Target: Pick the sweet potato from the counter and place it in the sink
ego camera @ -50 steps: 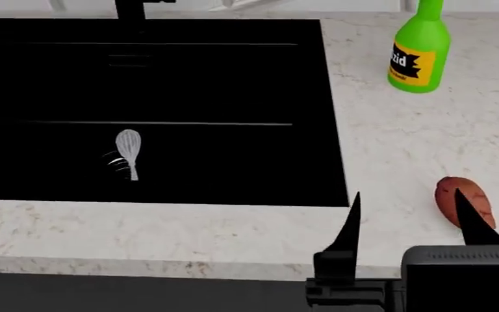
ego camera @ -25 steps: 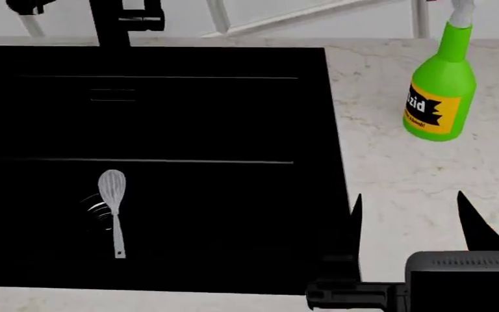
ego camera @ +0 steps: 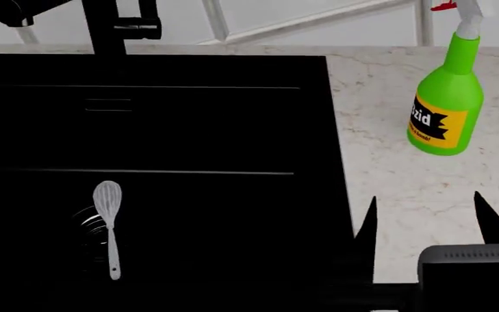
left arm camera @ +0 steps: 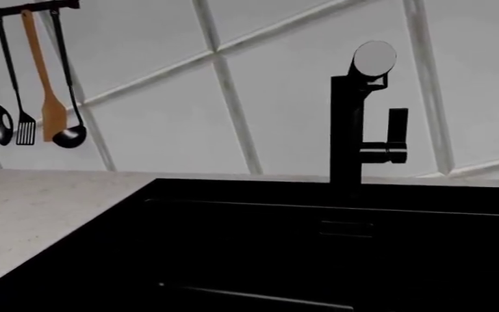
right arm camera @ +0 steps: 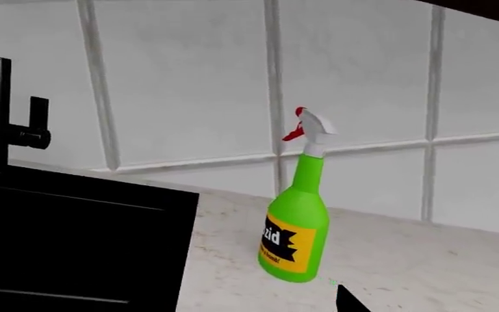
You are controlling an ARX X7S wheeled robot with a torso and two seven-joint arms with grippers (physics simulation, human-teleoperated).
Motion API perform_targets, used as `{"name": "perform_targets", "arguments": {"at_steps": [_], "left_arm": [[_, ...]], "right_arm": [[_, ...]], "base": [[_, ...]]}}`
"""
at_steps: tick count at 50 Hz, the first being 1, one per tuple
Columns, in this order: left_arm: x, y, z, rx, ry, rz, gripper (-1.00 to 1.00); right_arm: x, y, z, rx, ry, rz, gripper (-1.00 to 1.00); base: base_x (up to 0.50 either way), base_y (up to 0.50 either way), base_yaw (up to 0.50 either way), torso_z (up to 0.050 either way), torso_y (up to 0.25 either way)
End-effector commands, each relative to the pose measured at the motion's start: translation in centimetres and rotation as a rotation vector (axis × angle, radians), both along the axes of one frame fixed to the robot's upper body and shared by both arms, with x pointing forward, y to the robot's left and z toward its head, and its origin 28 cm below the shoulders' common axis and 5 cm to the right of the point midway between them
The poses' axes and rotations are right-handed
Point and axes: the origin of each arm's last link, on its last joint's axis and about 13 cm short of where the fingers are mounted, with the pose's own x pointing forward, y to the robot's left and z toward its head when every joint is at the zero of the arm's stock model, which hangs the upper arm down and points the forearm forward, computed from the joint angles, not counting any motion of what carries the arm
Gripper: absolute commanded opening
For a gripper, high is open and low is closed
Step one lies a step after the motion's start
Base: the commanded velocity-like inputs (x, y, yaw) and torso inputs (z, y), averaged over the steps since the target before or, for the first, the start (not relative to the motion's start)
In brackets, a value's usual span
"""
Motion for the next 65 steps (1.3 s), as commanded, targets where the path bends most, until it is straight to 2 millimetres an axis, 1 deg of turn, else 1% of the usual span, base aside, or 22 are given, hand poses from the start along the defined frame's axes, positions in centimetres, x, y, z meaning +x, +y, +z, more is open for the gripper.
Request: {"name": "perform_targets", "arguments": {"at_steps": [1,8,14,17,23,31,34,44,52,58,65], "left_arm": [[0.0,0.0,-0.1,0.001,0.008,-0.009,1.0],[0.1,0.0,-0.3,-0.002,0.012,-0.01,1.0],[0.0,0.1,-0.5,-0.008,0.018,-0.005,1.0],[0.0,0.2,-0.7,-0.012,0.023,-0.003,1.0],[0.1,0.1,-0.7,-0.01,0.026,-0.007,1.0],[-0.1,0.1,-0.8,-0.005,0.03,-0.006,1.0],[-0.1,0.1,-0.7,-0.006,0.029,-0.004,1.0],[-0.3,0.3,-0.9,-0.012,0.035,-0.003,1.0],[-0.1,0.3,-1.0,-0.011,0.039,-0.006,1.0],[0.1,0.3,-1.0,-0.007,0.042,-0.009,1.0],[0.1,0.2,-1.1,-0.008,0.047,-0.009,1.0]], "right_arm": [[-1.3,-1.9,2.3,-0.001,0.035,-0.029,1.0],[-2.1,-3.0,2.9,0.047,0.069,-0.03,1.0],[-3.2,-4.3,4.0,0.043,0.116,-0.049,1.0],[-4.1,-4.6,4.7,0.026,0.153,-0.044,1.0],[-5.2,-5.5,5.6,0.036,0.206,-0.035,1.0],[-6.1,-6.3,5.8,0.006,0.286,-0.041,1.0],[-6.5,-6.6,6.2,0.002,0.299,-0.053,1.0],[-7.2,-7.2,6.3,0.009,0.364,-0.058,1.0],[-8.1,-6.9,6.9,0.003,0.41,-0.056,1.0],[-8.6,-6.8,6.6,0.003,0.441,-0.048,1.0],[-9.0,-7.3,6.3,-0.013,0.469,-0.054,1.0]], "base": [[0.0,0.0,0.0,0.0,0.0],[0.0,0.0,0.0,0.0,0.0],[0.0,0.0,0.0,0.0,0.0],[0.0,0.0,0.0,0.0,0.0],[0.0,0.0,0.0,0.0,0.0],[0.0,0.0,0.0,0.0,0.0],[0.0,0.0,0.0,0.0,0.0],[0.0,0.0,0.0,0.0,0.0],[0.0,0.0,0.0,0.0,0.0],[0.0,0.0,0.0,0.0,0.0],[0.0,0.0,0.0,0.0,0.0]]}}
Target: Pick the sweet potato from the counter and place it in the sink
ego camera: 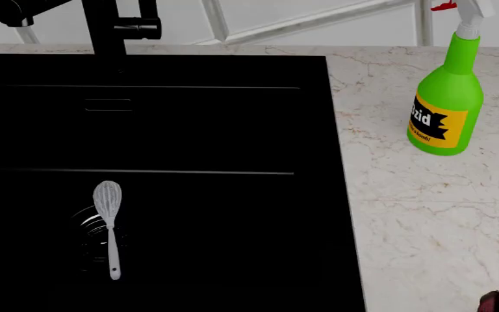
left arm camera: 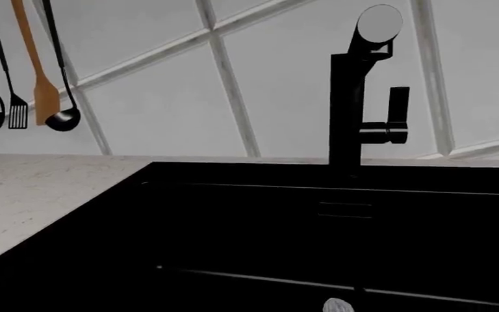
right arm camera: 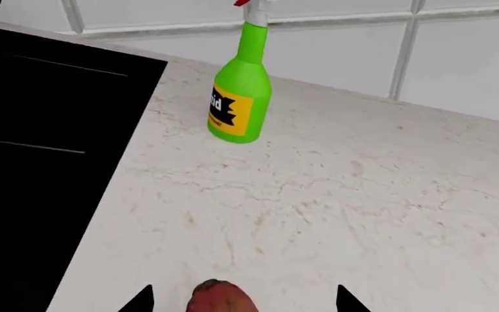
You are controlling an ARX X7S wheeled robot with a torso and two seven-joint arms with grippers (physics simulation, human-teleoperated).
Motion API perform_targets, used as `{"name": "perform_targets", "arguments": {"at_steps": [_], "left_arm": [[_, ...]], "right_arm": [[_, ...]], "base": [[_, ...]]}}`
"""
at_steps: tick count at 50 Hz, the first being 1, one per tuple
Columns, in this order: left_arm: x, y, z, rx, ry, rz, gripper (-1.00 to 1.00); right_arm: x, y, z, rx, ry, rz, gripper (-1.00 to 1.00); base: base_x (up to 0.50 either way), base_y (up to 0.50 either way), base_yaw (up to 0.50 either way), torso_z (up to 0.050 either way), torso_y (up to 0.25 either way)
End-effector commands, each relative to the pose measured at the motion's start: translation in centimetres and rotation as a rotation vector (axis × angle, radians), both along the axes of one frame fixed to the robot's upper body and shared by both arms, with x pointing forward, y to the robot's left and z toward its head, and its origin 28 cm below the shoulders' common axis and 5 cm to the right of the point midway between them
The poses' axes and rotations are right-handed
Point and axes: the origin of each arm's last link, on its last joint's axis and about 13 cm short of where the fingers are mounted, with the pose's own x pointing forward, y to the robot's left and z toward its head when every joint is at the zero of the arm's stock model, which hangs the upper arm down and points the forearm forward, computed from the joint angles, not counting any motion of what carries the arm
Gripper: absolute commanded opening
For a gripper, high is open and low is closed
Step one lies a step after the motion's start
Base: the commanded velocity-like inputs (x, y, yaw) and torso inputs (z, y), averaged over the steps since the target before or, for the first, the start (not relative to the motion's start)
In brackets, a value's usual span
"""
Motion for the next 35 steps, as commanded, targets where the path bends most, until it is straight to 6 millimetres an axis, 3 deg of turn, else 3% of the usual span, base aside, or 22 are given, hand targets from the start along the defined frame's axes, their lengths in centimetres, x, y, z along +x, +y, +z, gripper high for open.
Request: {"name": "perform_targets", "arguments": {"at_steps": [1,11,35], "left_arm": [[0.1,0.0,-0.1,0.001,0.006,-0.002,1.0],[0.1,0.0,-0.4,-0.002,0.009,-0.004,1.0],[0.1,-0.1,-0.3,0.005,0.013,-0.006,1.0]], "right_arm": [[-0.8,-0.4,-0.1,-0.012,0.057,0.002,1.0],[-0.5,-0.8,-0.2,-0.012,0.071,-0.003,1.0],[3.1,-1.3,-2.4,0.022,0.078,0.022,1.0]], "base": [[0.0,0.0,0.0,0.0,0.0],[0.0,0.0,0.0,0.0,0.0],[0.0,0.0,0.0,0.0,0.0]]}}
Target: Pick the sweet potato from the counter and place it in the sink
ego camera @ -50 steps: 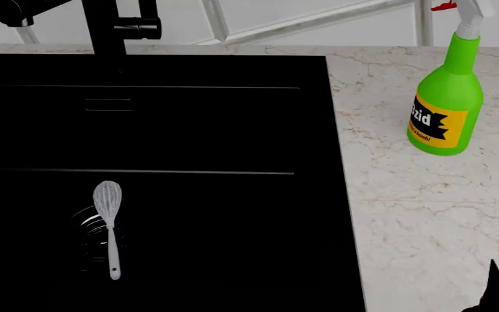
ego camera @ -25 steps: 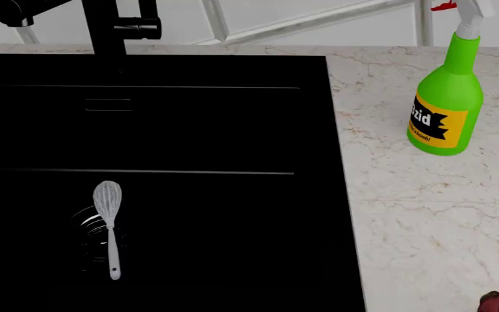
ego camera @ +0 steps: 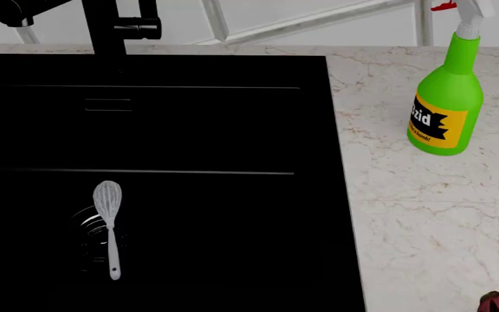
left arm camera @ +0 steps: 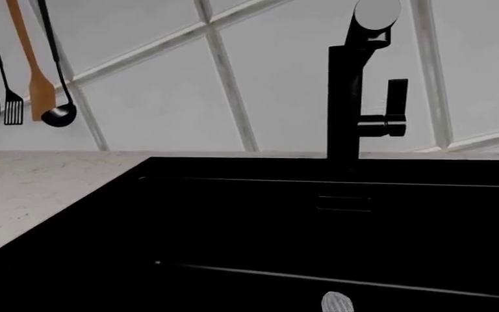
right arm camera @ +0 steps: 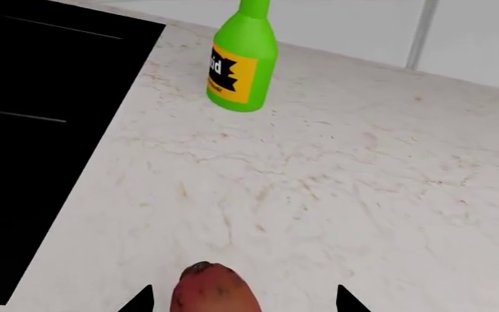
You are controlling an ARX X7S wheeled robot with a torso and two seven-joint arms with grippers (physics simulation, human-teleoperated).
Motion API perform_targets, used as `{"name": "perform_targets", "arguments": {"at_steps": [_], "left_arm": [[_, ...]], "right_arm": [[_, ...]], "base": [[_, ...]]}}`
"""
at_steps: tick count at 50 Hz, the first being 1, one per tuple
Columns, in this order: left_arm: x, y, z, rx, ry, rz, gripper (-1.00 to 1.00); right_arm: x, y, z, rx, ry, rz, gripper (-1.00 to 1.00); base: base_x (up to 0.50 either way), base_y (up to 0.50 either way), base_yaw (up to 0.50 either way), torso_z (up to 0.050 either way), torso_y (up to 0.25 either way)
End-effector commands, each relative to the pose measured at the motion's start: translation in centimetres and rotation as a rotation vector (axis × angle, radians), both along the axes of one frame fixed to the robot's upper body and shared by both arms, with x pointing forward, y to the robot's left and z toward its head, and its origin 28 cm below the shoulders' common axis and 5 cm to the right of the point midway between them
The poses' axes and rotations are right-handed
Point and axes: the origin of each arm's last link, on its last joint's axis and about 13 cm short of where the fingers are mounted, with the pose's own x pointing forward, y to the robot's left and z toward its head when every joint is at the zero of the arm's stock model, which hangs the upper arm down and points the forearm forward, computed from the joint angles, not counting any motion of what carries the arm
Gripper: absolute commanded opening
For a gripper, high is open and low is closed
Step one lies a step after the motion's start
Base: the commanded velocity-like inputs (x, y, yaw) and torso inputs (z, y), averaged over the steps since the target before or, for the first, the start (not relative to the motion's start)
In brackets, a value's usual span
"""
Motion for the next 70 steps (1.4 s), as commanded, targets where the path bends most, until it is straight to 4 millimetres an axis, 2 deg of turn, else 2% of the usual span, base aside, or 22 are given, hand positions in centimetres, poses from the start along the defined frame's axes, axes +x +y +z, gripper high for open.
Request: {"name": "perform_targets", "arguments": {"at_steps": [1,9,17,30,51,52,60,70], "left_arm": [[0.0,-0.1,0.0,0.003,0.001,-0.002,1.0],[0.0,0.0,-0.1,0.003,0.003,0.001,1.0],[-0.1,0.0,-0.1,0.005,0.004,0.003,1.0],[-0.2,0.0,-0.2,0.005,0.006,0.006,1.0],[-0.1,0.0,-0.3,0.005,0.009,0.005,1.0],[-0.1,0.0,-0.2,0.006,0.009,0.005,1.0],[-0.1,-0.1,-0.2,0.007,0.011,0.005,1.0],[0.0,-0.2,0.1,0.011,0.008,0.0,1.0]], "right_arm": [[1.5,-0.1,-0.7,0.011,0.0,0.019,1.0],[3.1,0.0,-0.7,0.013,0.002,0.037,1.0],[3.9,-0.3,-1.6,0.022,0.024,0.04,1.0],[3.8,-1.1,-4.5,0.051,0.08,0.027,1.0],[3.4,-0.6,-9.4,0.162,0.17,0.03,1.0],[3.4,-0.6,-9.5,0.14,0.162,0.009,-1.0],[3.7,-0.1,-8.6,0.063,0.114,0.016,-1.0],[4.2,0.8,-4.8,-0.006,-0.008,0.049,-1.0]], "base": [[0.0,0.0,0.0,0.0,0.0],[0.0,0.0,0.0,0.0,0.0],[0.0,0.0,0.0,0.0,0.0],[0.0,0.0,0.0,0.0,0.0],[0.0,0.0,0.0,0.0,0.0],[0.0,0.0,0.0,0.0,0.0],[0.0,0.0,0.0,-0.002,0.0],[0.0,0.0,0.0,0.0,0.0]]}}
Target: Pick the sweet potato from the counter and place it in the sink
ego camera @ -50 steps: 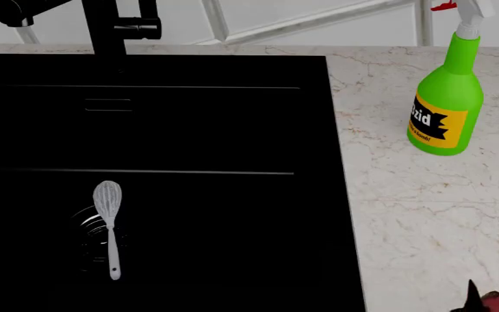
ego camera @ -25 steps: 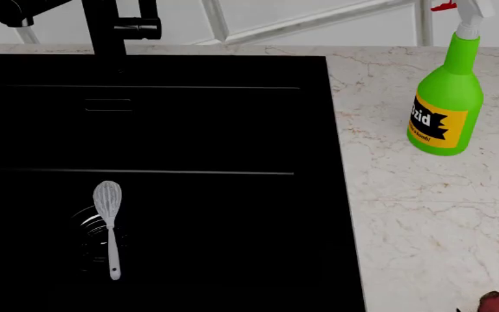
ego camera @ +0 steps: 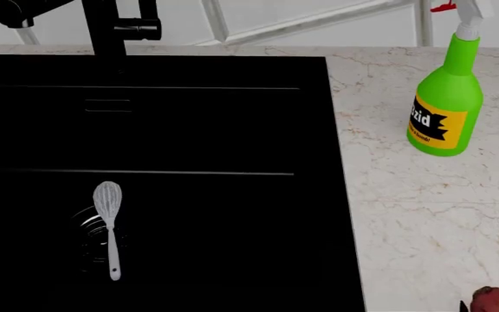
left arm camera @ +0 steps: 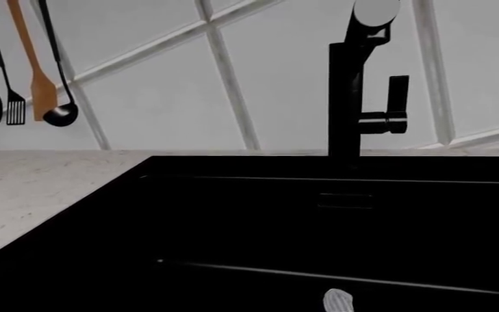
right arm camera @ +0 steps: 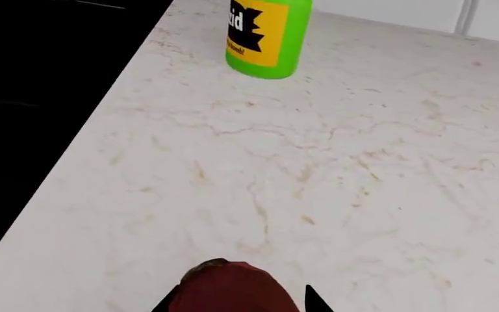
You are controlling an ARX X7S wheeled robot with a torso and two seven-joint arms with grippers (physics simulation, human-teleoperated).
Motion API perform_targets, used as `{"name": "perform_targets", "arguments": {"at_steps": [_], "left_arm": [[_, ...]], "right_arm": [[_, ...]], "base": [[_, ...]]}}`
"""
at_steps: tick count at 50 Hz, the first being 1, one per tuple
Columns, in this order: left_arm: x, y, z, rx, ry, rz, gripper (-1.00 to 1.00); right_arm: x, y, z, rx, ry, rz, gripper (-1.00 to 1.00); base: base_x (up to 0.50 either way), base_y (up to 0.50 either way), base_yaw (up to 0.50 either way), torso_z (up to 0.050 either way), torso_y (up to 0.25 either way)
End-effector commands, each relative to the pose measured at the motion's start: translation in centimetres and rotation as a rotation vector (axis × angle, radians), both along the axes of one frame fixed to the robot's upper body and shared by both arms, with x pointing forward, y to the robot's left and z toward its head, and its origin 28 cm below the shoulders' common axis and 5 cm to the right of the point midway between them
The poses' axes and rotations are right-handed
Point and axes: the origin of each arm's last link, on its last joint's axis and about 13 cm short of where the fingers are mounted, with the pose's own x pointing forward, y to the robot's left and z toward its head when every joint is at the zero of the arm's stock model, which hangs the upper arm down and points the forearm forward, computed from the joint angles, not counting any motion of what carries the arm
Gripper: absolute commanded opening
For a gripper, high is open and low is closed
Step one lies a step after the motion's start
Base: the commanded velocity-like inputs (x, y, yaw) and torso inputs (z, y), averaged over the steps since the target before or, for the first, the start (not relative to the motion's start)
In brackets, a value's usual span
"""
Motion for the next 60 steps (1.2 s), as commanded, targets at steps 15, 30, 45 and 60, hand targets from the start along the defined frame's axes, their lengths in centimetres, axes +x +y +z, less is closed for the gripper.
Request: {"name": "perform_targets", "arguments": {"at_steps": [15,30,45,60], "left_arm": [[0.0,-0.2,-0.1,-0.005,0.0,-0.007,1.0],[0.1,-0.2,0.0,-0.006,-0.006,-0.01,1.0],[0.2,-0.3,0.1,-0.004,-0.007,-0.019,1.0],[0.1,-0.4,0.4,-0.003,-0.011,-0.026,1.0]], "right_arm": [[1.5,2.2,5.0,-0.11,-0.149,0.091,-1.0],[5.8,5.0,7.9,-0.135,-0.18,0.235,-1.0],[10.8,9.2,9.1,-0.141,-0.173,0.429,-1.0],[15.6,12.7,9.2,-0.13,-0.141,0.549,-1.0]], "base": [[0.0,0.0,0.0,0.0,0.0],[0.0,0.0,0.0,0.0,0.0],[0.0,0.0,0.0,0.0,0.0],[0.0,0.0,0.0,0.0,0.0]]}}
